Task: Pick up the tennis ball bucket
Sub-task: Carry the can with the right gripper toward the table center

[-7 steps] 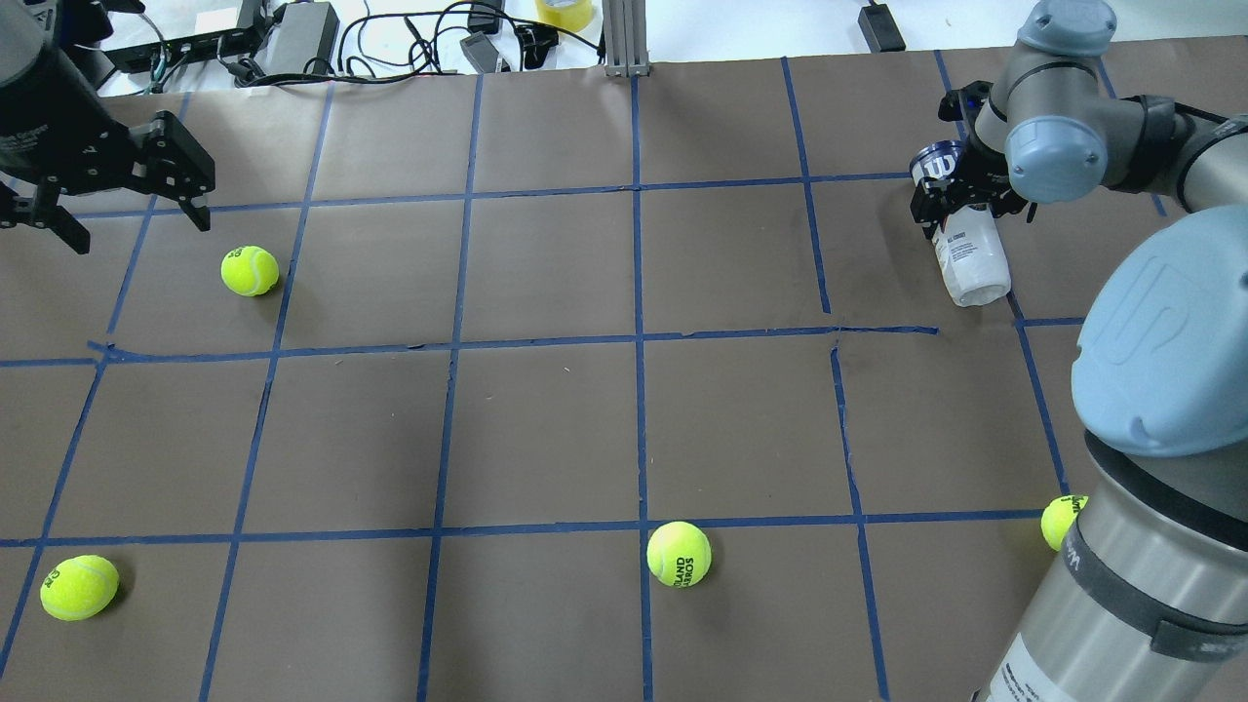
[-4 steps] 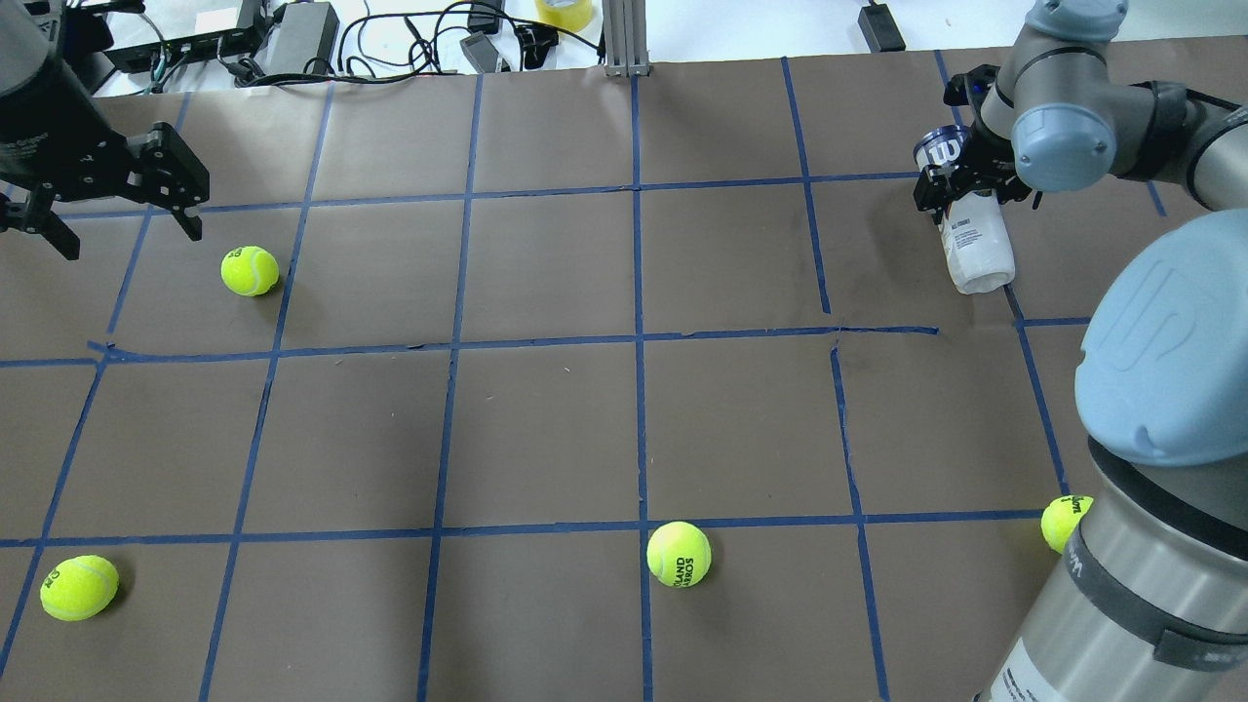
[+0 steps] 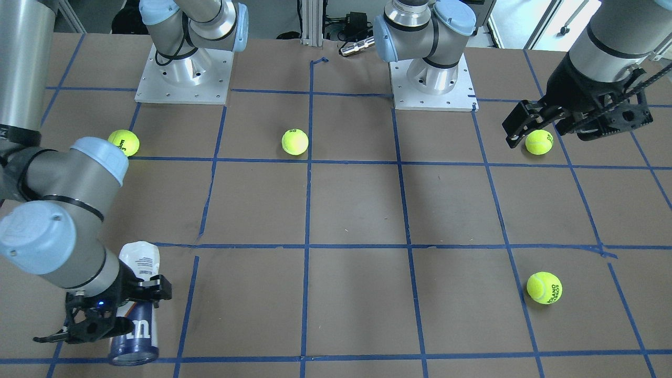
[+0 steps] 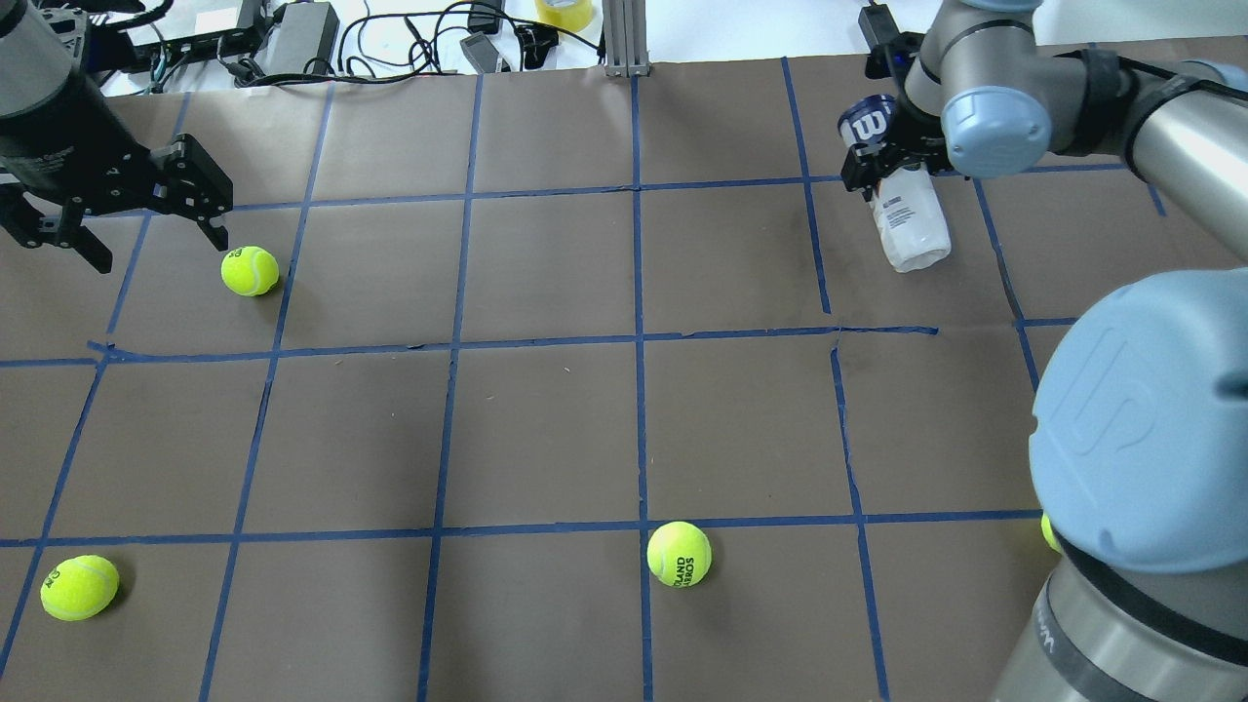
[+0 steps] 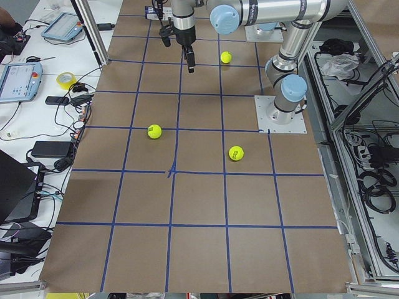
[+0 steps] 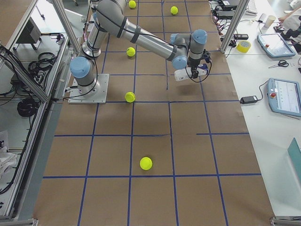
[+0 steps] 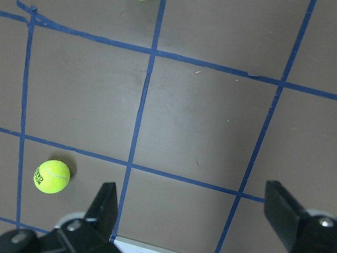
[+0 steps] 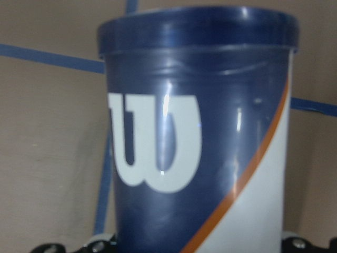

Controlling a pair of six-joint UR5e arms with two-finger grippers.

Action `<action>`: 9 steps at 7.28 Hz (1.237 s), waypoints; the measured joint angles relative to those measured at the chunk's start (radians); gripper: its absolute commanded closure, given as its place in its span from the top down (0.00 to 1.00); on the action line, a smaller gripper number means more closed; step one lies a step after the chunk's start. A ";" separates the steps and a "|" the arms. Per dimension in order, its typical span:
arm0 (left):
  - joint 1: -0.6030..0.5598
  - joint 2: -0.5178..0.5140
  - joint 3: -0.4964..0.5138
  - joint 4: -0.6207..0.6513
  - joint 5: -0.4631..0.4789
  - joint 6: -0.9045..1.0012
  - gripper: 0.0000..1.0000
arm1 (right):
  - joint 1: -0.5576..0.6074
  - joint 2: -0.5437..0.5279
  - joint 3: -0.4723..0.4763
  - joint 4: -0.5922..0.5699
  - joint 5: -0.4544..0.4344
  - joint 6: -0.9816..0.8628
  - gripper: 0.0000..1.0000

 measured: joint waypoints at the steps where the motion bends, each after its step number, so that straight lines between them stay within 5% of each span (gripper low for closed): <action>1: 0.000 0.000 -0.001 0.001 -0.001 0.000 1.00 | 0.064 -0.006 0.006 -0.002 0.001 -0.004 0.63; 4: 0.001 -0.002 -0.004 0.003 -0.003 0.001 1.00 | 0.250 -0.010 0.010 -0.034 -0.014 -0.114 0.63; 9: 0.001 -0.001 -0.016 0.001 0.001 0.000 1.00 | 0.431 0.006 0.021 -0.079 -0.062 -0.555 0.63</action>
